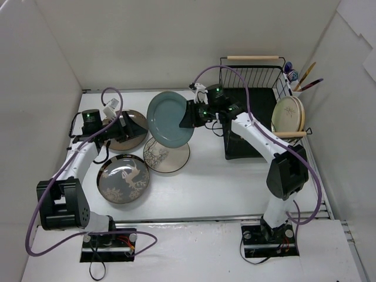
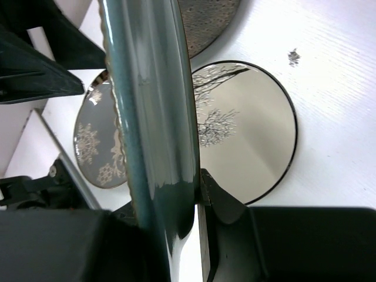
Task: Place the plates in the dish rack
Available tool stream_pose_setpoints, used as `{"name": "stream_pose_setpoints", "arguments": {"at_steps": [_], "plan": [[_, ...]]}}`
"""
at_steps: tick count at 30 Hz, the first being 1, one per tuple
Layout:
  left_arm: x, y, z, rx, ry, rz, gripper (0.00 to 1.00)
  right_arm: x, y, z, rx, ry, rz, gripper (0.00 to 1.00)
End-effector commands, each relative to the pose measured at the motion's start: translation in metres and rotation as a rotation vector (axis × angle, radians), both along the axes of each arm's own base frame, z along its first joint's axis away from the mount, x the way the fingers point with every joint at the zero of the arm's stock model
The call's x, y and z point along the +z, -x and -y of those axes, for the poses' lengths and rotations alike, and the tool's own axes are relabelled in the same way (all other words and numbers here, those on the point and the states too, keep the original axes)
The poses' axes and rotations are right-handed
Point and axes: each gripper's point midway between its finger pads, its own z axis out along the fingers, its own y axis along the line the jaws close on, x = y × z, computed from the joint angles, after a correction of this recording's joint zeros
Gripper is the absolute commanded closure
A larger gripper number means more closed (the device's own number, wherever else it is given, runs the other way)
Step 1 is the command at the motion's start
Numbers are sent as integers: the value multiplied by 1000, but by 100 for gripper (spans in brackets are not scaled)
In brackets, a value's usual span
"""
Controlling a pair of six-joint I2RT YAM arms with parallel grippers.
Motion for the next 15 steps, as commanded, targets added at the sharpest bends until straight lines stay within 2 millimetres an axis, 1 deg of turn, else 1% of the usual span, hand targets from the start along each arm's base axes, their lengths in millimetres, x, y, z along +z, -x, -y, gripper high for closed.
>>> {"name": "stream_pose_setpoints", "arguments": {"at_steps": [1, 2, 3, 4, 6, 7, 9, 10, 12, 14, 15], "plan": [[19, -1, -22, 104, -116, 67, 31, 79, -10, -10, -9, -106, 246, 100], [17, 4, -26, 122, -144, 52, 31, 80, -13, -8, -18, -101, 256, 100], [16, 4, -33, 147, -165, 50, 31, 85, -15, -7, -29, -102, 270, 100], [16, 5, -36, 163, -185, 49, 30, 94, -17, -6, -35, -108, 289, 100], [14, 11, -42, 179, -211, 40, 30, 102, -17, -8, -31, -112, 311, 100], [12, 12, -44, 188, -224, 32, 30, 112, -18, -7, -34, -119, 332, 100], [8, 17, -46, 187, -243, 20, 30, 123, -22, -4, -52, -122, 363, 100], [5, 19, -47, 193, -252, 11, 30, 131, -22, -5, -55, -129, 381, 100], [-3, 22, -48, 189, -259, -6, 30, 144, -29, 1, -82, -129, 418, 100], [-10, 25, -48, 188, -264, -17, 30, 161, -31, 5, -100, -140, 461, 100], [-12, 25, -49, 188, -266, -24, 30, 174, -35, 10, -122, -145, 491, 100]]}}
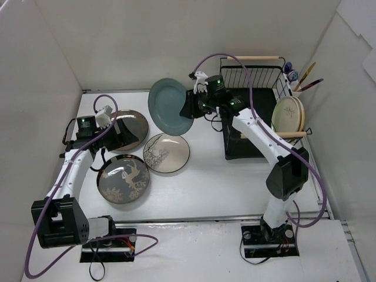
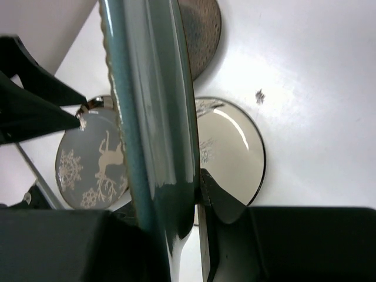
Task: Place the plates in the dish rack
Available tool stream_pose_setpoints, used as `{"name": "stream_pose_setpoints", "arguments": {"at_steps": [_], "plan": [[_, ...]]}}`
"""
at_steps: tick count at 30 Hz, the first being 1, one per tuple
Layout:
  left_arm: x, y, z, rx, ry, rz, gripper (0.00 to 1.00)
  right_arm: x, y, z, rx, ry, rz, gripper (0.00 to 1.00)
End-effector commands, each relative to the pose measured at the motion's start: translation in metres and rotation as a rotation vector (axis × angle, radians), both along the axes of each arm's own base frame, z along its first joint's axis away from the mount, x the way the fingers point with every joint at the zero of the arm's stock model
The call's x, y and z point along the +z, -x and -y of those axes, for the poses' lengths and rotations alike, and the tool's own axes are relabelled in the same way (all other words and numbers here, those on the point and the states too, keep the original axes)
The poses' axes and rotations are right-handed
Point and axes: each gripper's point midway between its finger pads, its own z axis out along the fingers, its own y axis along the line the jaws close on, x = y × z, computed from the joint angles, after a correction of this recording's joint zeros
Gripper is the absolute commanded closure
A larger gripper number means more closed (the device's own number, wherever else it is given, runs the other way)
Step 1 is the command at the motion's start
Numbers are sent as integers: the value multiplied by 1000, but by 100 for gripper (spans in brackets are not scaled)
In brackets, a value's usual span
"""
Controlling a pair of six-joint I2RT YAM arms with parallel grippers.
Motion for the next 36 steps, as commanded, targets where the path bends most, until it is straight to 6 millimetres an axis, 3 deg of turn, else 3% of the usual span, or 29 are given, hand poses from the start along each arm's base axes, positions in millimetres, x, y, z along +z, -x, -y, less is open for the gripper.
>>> {"name": "stream_pose_setpoints", "arguments": {"at_steps": [1, 5, 8, 11, 18, 25, 35, 36], "plan": [[-1, 2, -7, 5, -44, 22, 30, 151, -15, 8, -37, -193, 386, 100], [-1, 1, -7, 4, -43, 22, 30, 182, -30, 37, -145, -186, 473, 100], [-1, 1, -9, 18, -55, 23, 30, 203, -43, 70, -230, -180, 528, 100], [1, 0, -14, 42, -75, 29, 30, 225, -44, 96, -276, -181, 584, 100], [5, 0, -20, 78, -106, 47, 30, 249, -38, 153, -383, -154, 657, 100], [5, -2, -18, 67, -95, 42, 30, 243, -30, 215, -499, -79, 664, 100], [5, -2, -17, 60, -92, 44, 29, 189, -17, 287, -624, 168, 590, 100], [5, -2, -18, 60, -94, 44, 30, 184, -16, 301, -653, 192, 580, 100]]}}
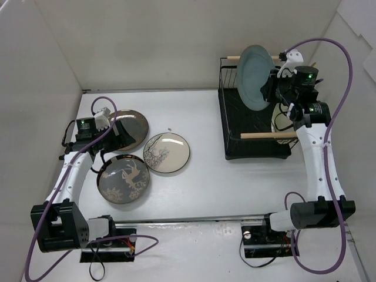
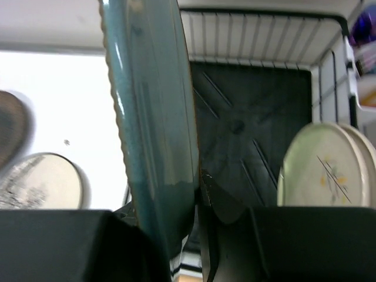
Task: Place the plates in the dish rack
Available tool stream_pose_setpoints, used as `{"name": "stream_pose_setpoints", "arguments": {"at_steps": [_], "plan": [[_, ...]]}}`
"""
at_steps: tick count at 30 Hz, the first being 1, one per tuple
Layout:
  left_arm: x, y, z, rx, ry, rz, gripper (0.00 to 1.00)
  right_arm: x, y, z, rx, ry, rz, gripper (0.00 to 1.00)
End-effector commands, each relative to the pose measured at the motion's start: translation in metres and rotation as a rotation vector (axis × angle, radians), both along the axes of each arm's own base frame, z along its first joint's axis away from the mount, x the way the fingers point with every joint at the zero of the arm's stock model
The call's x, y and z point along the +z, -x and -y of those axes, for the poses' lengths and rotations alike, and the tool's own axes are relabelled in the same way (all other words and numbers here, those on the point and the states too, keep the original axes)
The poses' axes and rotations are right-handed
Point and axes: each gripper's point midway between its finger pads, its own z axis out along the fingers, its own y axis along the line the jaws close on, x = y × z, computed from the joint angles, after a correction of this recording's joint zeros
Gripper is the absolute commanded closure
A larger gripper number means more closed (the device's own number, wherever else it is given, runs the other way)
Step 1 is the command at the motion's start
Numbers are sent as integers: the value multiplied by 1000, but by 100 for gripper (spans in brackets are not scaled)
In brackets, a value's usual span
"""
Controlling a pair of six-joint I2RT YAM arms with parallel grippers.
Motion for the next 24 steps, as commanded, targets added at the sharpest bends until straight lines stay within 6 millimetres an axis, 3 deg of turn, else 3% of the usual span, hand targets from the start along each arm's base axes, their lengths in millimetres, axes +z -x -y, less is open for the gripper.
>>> {"name": "stream_pose_setpoints", "arguments": {"at_steps": [1, 8, 24], "plan": [[19, -8, -2, -11, -10, 71, 30, 45, 3, 28, -56, 73, 184, 100], [17, -8, 1, -23, 5, 63, 30, 20, 6, 58, -136, 114, 129, 100], [19, -6, 2, -25, 5, 71, 30, -11, -6, 117, -235, 261, 51, 100]]}}
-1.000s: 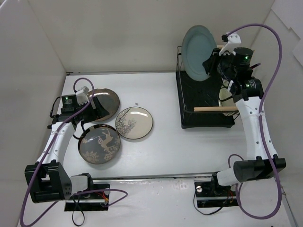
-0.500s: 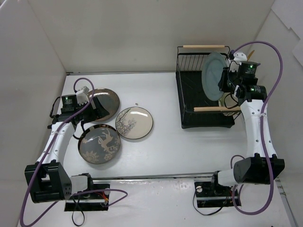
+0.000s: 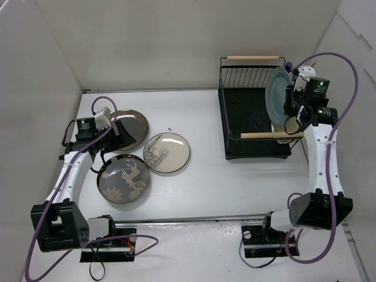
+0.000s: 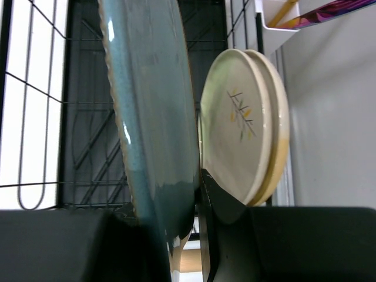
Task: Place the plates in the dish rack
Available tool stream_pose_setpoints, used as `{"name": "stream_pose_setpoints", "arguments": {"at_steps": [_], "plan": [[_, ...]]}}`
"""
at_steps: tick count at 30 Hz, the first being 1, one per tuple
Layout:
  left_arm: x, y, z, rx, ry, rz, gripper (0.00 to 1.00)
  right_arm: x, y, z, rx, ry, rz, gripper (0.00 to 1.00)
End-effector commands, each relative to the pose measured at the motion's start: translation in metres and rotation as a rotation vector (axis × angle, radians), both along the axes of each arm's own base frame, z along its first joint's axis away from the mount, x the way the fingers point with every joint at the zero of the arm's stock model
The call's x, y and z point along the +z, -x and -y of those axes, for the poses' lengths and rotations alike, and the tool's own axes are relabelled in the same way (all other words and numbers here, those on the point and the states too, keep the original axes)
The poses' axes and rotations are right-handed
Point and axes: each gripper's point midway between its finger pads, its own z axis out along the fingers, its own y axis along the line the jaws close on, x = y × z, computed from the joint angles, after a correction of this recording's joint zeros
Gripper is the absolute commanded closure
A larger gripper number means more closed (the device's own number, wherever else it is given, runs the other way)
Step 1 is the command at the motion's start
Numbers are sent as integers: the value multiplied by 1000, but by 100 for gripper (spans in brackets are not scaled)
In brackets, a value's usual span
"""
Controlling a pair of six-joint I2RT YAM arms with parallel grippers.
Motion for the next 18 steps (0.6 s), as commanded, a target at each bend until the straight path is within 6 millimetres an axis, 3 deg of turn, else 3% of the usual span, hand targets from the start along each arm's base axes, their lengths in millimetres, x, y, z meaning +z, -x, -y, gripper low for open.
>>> {"name": "stream_pose_setpoints", "arguments": {"at_steps": [1, 18], "plan": [[18, -7, 0, -14, -4, 71, 30, 63, -24, 15, 7, 93, 242, 100], [16, -9, 1, -25, 1, 63, 30, 1, -48, 41, 3, 129, 90, 100]]}}
